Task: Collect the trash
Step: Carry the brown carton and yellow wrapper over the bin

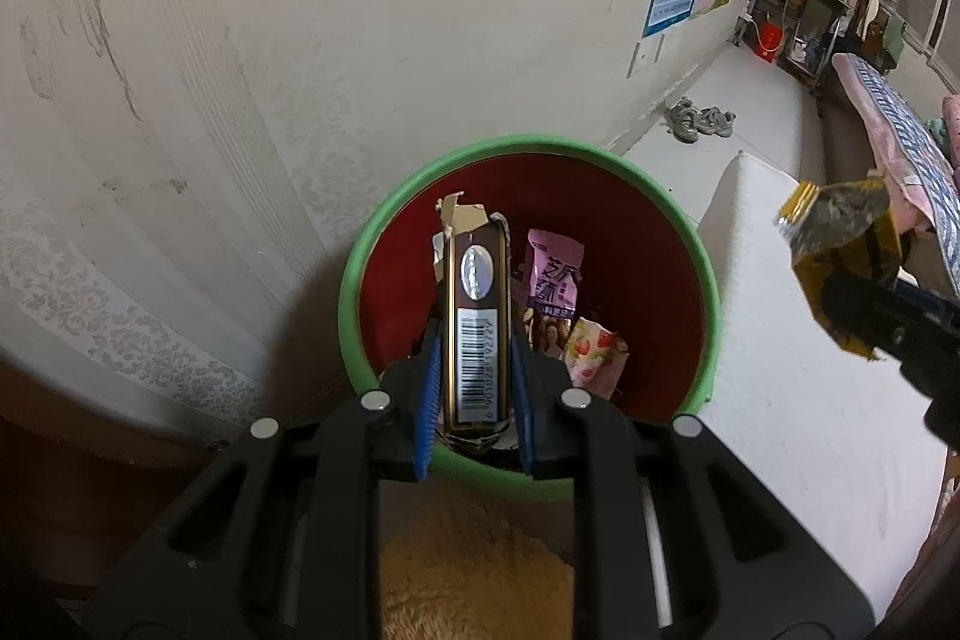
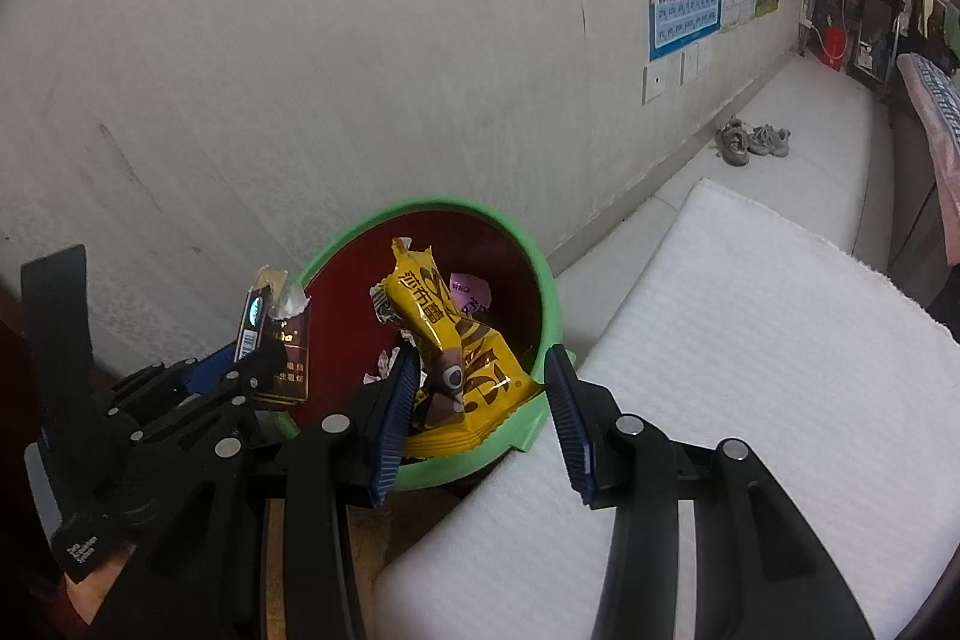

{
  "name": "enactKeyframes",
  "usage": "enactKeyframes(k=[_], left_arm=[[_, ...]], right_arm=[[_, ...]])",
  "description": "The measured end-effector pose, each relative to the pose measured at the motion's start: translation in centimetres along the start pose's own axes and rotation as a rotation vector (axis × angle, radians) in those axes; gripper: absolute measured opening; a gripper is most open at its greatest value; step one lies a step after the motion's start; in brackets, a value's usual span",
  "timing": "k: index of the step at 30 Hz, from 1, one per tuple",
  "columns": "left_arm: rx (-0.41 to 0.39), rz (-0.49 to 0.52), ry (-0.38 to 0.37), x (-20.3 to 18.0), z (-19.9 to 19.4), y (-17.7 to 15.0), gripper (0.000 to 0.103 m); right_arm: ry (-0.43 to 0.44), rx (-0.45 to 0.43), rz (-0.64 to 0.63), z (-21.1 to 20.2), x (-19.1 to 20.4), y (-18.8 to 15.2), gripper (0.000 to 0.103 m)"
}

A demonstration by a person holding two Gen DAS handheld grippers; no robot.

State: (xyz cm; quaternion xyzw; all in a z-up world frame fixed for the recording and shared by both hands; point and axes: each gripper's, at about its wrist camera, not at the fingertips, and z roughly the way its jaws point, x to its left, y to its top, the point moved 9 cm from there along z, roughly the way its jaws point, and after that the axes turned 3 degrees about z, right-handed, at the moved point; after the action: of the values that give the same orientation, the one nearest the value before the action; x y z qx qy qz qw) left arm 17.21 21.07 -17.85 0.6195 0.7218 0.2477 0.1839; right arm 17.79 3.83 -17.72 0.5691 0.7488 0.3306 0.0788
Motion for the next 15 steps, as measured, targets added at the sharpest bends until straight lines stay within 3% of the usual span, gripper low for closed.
enactKeyframes(k=[15], left_arm=[[0.030, 0.007, 0.011, -0.2, 1.5, 0.4, 0.020]], right_arm=[[-0.002, 0.032, -0.016, 2.1, 0.2, 0.6, 0.042]])
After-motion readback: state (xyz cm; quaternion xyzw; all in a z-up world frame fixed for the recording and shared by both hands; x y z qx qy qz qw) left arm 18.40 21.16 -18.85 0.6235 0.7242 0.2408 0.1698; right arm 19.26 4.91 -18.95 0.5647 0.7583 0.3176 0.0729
